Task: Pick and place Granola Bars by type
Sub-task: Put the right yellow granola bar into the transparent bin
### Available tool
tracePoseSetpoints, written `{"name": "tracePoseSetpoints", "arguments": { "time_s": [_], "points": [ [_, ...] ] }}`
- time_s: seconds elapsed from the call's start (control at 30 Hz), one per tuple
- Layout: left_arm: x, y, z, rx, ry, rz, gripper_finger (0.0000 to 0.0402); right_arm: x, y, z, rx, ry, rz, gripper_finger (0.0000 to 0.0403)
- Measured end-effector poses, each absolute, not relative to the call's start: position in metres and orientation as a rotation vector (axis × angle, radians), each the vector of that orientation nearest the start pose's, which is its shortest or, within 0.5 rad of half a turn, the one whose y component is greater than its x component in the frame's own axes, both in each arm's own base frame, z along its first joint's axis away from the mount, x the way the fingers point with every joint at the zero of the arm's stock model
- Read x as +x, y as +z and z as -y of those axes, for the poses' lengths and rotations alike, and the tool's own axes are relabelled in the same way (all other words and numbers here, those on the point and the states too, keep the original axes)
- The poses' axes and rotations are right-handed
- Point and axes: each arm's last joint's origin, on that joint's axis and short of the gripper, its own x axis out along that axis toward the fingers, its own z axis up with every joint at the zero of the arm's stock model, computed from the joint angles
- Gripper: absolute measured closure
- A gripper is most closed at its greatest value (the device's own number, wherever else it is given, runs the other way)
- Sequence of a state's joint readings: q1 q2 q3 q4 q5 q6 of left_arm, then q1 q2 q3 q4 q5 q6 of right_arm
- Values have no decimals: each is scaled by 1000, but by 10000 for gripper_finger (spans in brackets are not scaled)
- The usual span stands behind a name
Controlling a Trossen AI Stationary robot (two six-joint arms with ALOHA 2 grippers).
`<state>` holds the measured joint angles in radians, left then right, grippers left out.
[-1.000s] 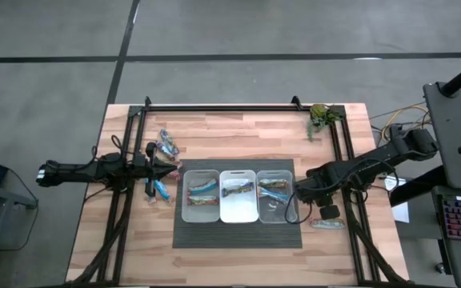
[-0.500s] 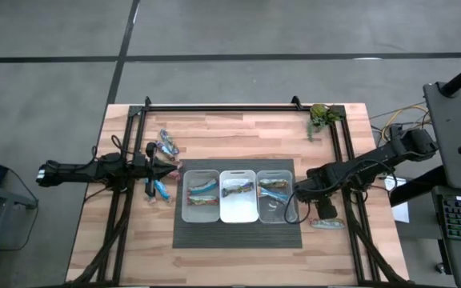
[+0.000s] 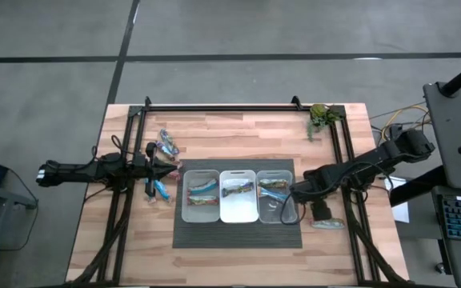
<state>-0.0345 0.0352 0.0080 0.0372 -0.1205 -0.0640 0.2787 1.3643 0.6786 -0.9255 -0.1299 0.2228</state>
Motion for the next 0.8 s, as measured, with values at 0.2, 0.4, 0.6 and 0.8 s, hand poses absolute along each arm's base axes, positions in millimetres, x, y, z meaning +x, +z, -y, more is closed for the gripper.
{"name": "tracePoseSetpoints", "arguments": {
  "time_s": [0.2,0.4,0.6,0.8],
  "points": [
    [99,167,0,-65,85,13,402,183,157,-56,59,131,-1624,215],
    [99,167,0,-65,86,13,402,184,149,-55,56,117,-1663,215],
    [99,167,0,-65,86,13,402,186,142,-55,33,90,-1698,215],
    [99,167,0,-65,85,12,402,186,144,-55,34,89,-1692,216]
  ]
}}
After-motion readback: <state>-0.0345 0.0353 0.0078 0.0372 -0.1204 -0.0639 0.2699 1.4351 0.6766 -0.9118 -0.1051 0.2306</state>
